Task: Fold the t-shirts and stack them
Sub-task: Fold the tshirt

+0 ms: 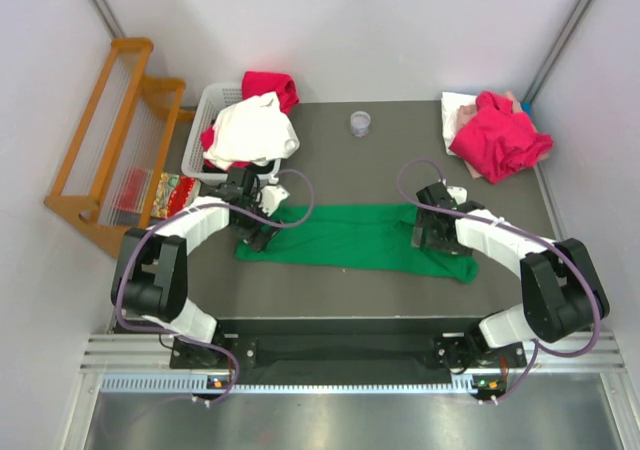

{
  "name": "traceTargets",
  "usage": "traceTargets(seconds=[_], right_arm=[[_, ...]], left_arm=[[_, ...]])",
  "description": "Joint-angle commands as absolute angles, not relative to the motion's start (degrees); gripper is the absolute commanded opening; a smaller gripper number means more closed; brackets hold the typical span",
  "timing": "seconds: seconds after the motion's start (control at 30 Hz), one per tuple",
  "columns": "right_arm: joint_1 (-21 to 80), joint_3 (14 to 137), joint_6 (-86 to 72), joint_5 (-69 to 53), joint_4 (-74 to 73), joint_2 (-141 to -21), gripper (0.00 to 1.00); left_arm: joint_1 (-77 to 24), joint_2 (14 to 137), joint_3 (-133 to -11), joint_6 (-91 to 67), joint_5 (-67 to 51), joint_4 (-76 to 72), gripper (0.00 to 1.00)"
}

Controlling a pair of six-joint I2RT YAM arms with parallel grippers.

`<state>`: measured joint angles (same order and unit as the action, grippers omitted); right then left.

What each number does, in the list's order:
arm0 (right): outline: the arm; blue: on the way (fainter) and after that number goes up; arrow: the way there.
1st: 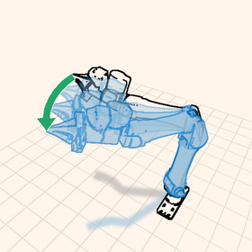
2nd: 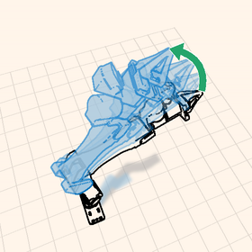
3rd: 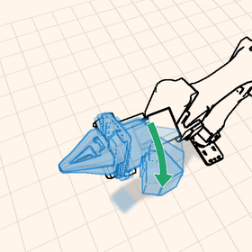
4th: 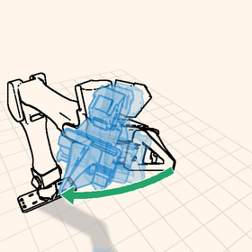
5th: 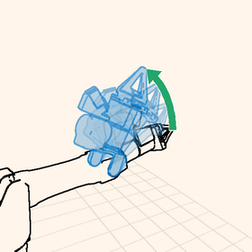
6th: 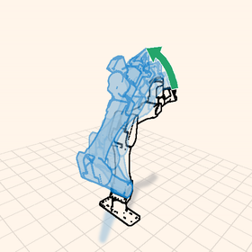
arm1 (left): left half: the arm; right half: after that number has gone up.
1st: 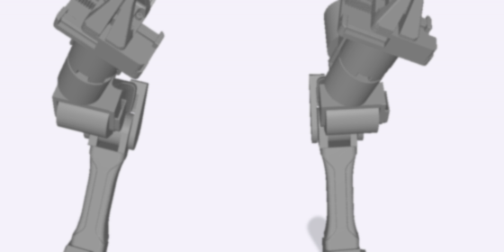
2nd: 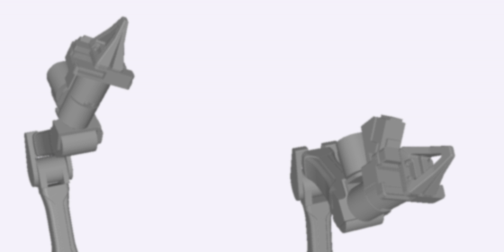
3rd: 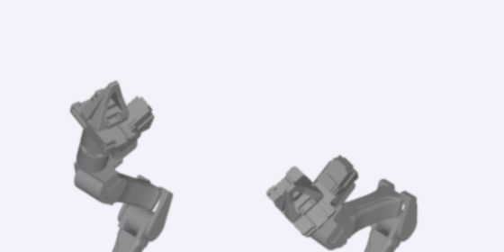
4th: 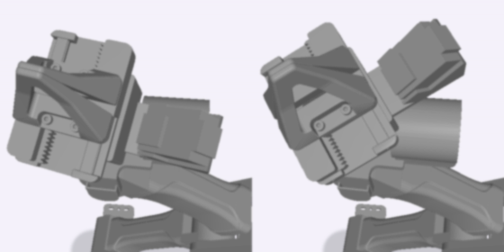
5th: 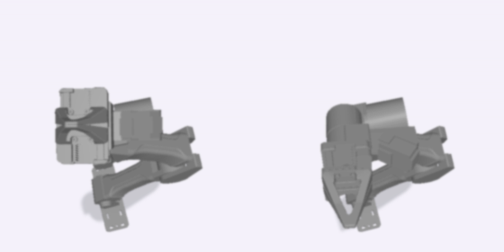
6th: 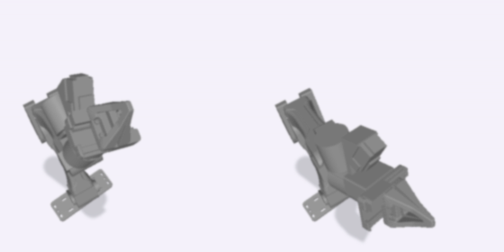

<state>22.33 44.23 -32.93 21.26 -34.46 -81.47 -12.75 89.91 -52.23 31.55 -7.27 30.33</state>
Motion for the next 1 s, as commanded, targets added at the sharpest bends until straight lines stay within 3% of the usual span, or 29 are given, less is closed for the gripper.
traceTargets(seconds=[0.0,0.5,0.97], right_arm=[[22.06,44.38,-33.84,20.22,-32.70,-81.39,0.98],[22.06,45.17,-33.49,20.30,-32.78,-81.65,0.98],[22.06,45.09,-32.96,20.13,-32.78,-81.12,0.99]], left_arm=[[-14.24,86.48,-51.50,31.11,-3.43,26.72,0.99],[-21.00,89.99,-53.35,31.20,-9.21,30.14,0.99],[-17.58,99.06,-56.42,29.71,-11.86,31.20,0.99]])
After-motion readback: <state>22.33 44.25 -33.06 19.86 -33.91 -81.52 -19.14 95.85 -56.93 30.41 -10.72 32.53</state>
